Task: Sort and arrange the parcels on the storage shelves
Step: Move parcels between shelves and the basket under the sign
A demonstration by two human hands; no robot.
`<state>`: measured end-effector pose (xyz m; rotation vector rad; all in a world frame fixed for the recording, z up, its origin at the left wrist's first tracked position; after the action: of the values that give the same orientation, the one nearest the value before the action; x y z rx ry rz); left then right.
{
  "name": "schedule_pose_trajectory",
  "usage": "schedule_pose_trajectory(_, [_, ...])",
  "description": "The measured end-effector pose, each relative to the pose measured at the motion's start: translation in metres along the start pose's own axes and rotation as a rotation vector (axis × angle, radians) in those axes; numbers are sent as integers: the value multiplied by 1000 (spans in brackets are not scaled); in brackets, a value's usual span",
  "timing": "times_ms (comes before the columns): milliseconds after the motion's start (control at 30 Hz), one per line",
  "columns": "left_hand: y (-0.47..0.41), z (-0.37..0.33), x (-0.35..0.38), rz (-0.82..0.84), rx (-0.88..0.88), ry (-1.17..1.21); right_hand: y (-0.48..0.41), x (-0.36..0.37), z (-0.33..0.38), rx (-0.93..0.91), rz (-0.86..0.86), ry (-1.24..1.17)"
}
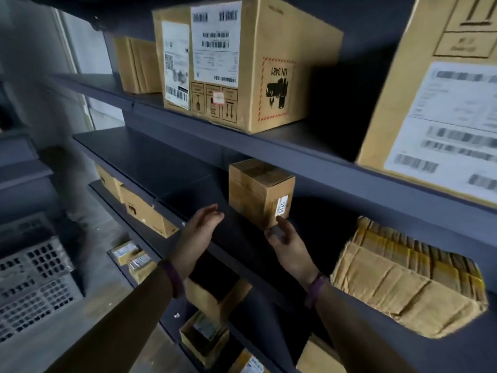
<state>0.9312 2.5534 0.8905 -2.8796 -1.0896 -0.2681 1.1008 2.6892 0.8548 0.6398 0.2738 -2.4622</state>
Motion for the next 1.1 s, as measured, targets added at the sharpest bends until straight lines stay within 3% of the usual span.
schedule_pose_trajectory(200, [-92,17,2,82,-16,-47,-43,8,-21,86,-142,134])
schedule_pose_trajectory(433, [-170,38,15,295,-85,-95,-63,15,-1,-18,-439,102])
schedule_pose_trajectory(667, [-205,60,29,522,-62,-79,-62,37,-5,232,-543,172])
schedule_pose_trajectory(800, [-226,69,28,479,-74,-20,-50,54,21,119,-663,381])
schedule_pose_trajectory(933, [-242,79,31,397,-228,68,-31,75,53,-85,-825,623])
schedule_pose_trajectory(1100, [-243,89,26,333,-305,45,-28,107,73,-152,-853,902])
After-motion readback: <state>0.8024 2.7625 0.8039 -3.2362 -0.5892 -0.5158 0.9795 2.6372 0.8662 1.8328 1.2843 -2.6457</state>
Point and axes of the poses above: each hand's wrist, its own y-axis away from the middle knuckle, its own x-axis out of the palm, z = x × y, the point moved 8 cm from there along -y, towards the middle knuckle, and after that the axes turned 12 degrees about y, right-handed, at the moved point
